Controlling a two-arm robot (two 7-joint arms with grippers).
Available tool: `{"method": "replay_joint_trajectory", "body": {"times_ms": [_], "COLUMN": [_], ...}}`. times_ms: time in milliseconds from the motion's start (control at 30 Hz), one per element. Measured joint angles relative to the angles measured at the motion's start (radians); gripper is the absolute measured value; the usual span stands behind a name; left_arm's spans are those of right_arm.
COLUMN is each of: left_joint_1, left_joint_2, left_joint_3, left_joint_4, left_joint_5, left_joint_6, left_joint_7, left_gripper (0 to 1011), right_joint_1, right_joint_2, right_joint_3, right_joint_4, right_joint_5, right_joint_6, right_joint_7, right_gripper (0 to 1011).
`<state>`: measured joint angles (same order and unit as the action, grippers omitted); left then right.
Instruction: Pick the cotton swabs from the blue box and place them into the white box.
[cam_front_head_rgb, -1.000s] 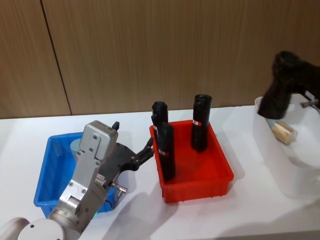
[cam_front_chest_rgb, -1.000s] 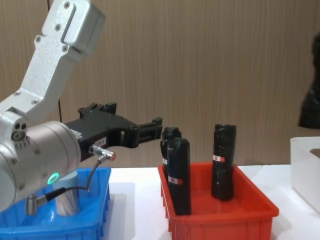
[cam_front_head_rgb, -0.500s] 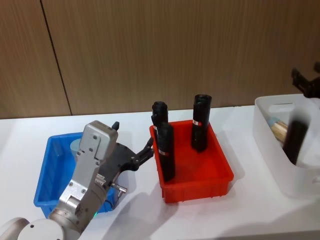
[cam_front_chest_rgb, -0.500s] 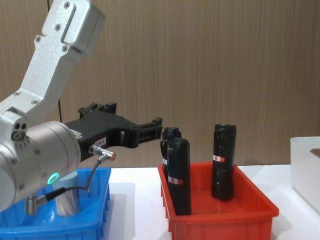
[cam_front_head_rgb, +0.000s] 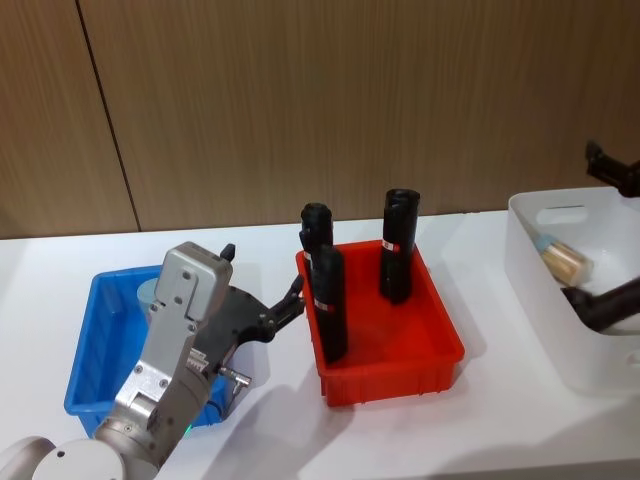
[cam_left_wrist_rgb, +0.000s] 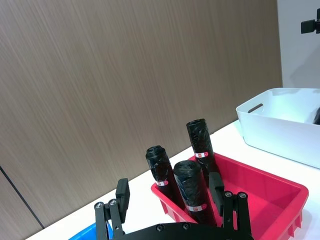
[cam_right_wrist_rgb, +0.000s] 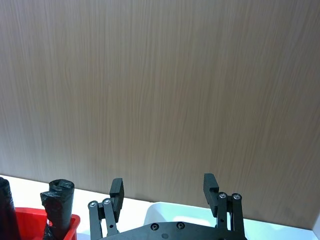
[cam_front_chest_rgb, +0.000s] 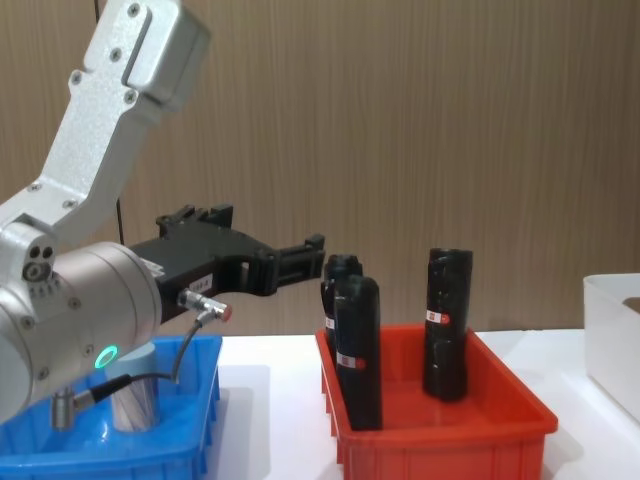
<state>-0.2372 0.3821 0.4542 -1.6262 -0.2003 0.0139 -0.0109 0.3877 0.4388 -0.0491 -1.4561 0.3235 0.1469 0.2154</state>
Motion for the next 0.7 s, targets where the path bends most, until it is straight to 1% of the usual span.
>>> {"method": "replay_joint_trajectory", "body": {"times_ms": [700], "left_joint_1": [0.000], "left_joint_2": [0.000], "left_joint_3": [0.000], "left_joint_4": [0.000], "left_joint_5": [0.000], "left_joint_6": [0.000], "left_joint_7": [0.000], "left_gripper": [1004], "right_joint_1": [-0.014], "right_joint_2": [0.005], "right_joint_3": [0.007], "right_joint_4": [-0.016], "right_joint_5": [0.004], "right_joint_6": [-0.013], "right_joint_7": [-0.002], "right_gripper": [1002]}}
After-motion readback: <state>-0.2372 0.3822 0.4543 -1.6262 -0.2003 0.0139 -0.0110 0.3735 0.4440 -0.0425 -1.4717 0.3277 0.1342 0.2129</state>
